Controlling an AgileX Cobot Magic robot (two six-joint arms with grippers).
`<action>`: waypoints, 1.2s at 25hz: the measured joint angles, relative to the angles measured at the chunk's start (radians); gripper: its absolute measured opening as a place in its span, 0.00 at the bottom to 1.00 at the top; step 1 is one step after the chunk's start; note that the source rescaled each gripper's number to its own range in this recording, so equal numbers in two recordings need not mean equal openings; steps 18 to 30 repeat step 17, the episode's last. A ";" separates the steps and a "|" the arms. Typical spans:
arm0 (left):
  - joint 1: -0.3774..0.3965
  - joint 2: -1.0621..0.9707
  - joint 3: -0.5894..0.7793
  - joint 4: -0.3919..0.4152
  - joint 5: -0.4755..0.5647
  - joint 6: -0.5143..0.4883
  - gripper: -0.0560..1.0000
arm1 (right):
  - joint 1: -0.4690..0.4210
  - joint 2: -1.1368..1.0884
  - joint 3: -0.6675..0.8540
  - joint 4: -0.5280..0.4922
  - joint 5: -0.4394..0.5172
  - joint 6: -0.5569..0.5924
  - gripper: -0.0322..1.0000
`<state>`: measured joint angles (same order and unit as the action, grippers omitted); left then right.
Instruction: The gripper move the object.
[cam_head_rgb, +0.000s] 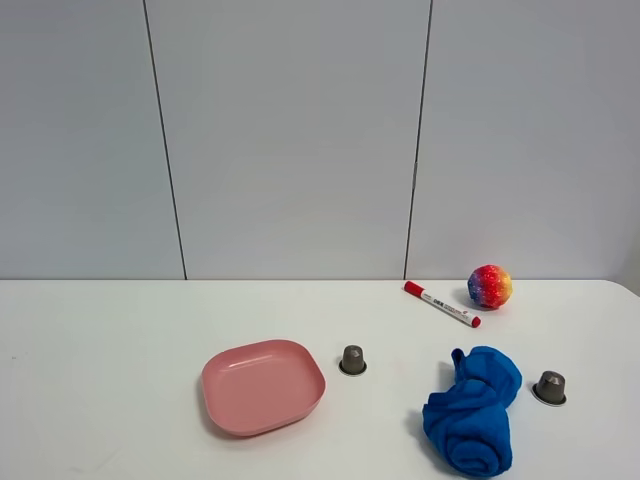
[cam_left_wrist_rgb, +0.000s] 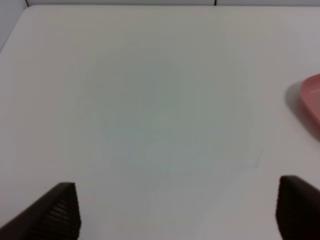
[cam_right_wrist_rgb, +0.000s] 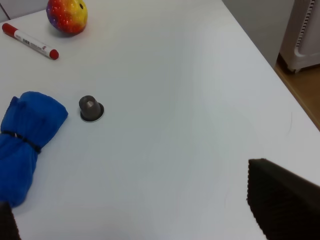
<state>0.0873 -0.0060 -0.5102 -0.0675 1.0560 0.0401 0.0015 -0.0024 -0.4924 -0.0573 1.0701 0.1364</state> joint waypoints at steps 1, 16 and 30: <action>0.000 0.000 0.000 0.000 0.000 0.000 1.00 | 0.000 0.000 0.000 0.001 0.000 0.000 0.72; 0.000 0.000 0.000 0.000 0.000 0.000 1.00 | 0.000 0.000 0.000 0.001 0.000 0.000 0.72; 0.000 0.000 0.000 0.000 0.000 0.000 1.00 | 0.000 0.000 0.000 0.001 0.000 0.000 0.72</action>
